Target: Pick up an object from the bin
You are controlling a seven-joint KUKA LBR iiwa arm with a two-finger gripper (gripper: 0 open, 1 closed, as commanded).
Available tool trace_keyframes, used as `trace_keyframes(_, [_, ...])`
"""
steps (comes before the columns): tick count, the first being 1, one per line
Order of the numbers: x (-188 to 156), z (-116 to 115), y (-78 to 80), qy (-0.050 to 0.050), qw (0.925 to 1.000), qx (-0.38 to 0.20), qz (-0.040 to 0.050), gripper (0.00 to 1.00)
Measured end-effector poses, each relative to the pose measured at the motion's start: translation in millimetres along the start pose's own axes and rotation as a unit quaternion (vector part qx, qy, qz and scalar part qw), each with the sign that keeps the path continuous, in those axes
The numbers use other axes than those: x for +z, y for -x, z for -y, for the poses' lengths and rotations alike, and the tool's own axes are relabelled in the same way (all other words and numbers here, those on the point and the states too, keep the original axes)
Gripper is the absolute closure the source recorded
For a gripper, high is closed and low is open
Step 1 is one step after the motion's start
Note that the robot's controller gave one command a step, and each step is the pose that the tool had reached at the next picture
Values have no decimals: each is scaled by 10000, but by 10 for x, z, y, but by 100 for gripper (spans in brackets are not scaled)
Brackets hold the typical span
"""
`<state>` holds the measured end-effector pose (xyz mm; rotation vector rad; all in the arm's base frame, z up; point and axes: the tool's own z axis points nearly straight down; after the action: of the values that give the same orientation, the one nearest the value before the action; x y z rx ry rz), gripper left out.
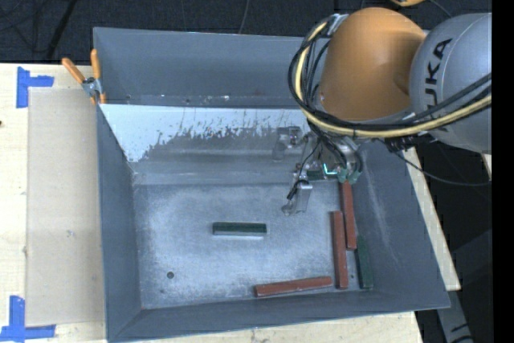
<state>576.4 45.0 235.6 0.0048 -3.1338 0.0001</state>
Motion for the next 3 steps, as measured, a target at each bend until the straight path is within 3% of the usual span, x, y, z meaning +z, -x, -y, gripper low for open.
trace_keyframes(1, [-39,2,14,3,10000,6,37,0])
trace_keyframes(2, [591,-194,11,5,9999,158,57,0])
trace_keyframes(3, [799,-514,28,-2,9972,741,15,0])
